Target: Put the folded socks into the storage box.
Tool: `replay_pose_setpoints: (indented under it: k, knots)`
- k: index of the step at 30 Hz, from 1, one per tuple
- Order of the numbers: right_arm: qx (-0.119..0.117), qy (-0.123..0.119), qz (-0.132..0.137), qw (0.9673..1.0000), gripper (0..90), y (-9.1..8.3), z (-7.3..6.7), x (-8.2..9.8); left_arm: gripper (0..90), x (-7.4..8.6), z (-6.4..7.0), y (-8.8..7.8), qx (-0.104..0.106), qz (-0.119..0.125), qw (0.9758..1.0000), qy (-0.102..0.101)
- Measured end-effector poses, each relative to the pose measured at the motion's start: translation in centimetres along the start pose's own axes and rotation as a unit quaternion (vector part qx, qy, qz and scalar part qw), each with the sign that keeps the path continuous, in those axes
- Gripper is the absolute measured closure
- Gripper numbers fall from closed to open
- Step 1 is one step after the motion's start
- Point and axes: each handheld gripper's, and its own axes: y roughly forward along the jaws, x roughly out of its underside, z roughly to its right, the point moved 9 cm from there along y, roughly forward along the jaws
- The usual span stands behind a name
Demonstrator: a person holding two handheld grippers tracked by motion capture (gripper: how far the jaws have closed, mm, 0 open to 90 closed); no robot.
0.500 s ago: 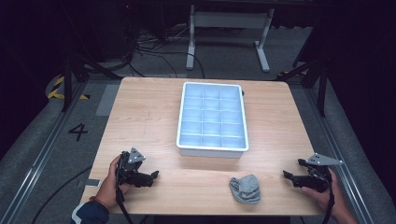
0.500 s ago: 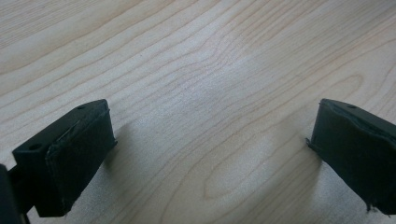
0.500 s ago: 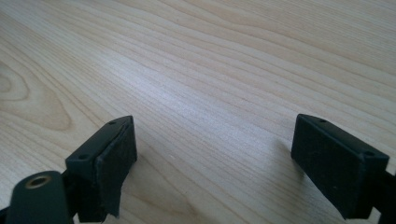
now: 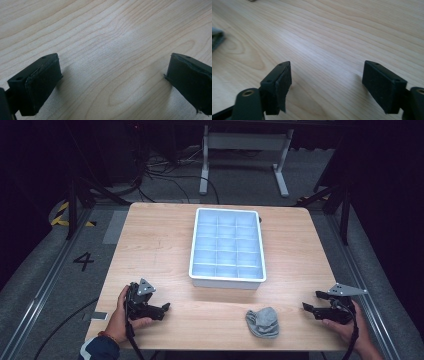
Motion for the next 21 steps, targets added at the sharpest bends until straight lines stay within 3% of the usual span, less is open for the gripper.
replay_pose_setpoints:
  k: [3,5,6,7,9,10,11,14,18,21]
  knots:
    - [-0.025,-0.019,0.012,0.9994,40.5,-0.4,-1.5,-0.8,0.0,0.0,0.1,0.0,0.002,-0.002,1.0000,-0.001]
    - [-0.053,-0.044,0.014,0.9975,47.4,-0.6,-3.4,-1.5,0.1,0.0,0.1,0.0,0.002,-0.002,1.0000,-0.001]
    - [-0.080,-0.060,0.015,0.9949,55.1,-0.7,-5.2,-2.0,0.2,0.0,0.1,0.0,0.002,-0.001,1.0000,-0.002]
    - [-0.096,-0.073,0.018,0.9925,57.0,-0.8,-6.3,-2.4,0.2,0.0,0.1,0.0,0.002,-0.001,1.0000,-0.003]
    - [-0.112,-0.099,0.020,0.9886,57.4,-0.9,-8.1,-3.0,0.2,0.0,0.1,0.0,0.002,0.001,1.0000,-0.003]
    - [-0.112,-0.099,0.020,0.9886,57.4,-0.9,-8.1,-3.0,0.3,0.0,0.1,0.0,0.002,0.001,1.0000,-0.003]
    - [-0.127,-0.114,0.024,0.9850,58.6,-0.8,-9.6,-3.4,0.3,0.0,0.0,0.0,0.000,0.002,1.0000,0.001]
    - [-0.143,-0.127,0.025,0.9813,55.2,-0.6,-11.4,-4.0,0.6,0.1,0.1,-0.1,0.003,0.000,1.0000,-0.001]
    - [-0.148,-0.148,0.018,0.9776,47.7,-0.1,-13.0,-4.4,0.7,0.1,0.1,-0.1,0.005,0.000,1.0000,-0.002]
    - [-0.144,-0.153,0.015,0.9776,42.4,0.4,-13.2,-4.8,0.7,0.1,0.1,-0.1,0.004,0.001,1.0000,0.003]
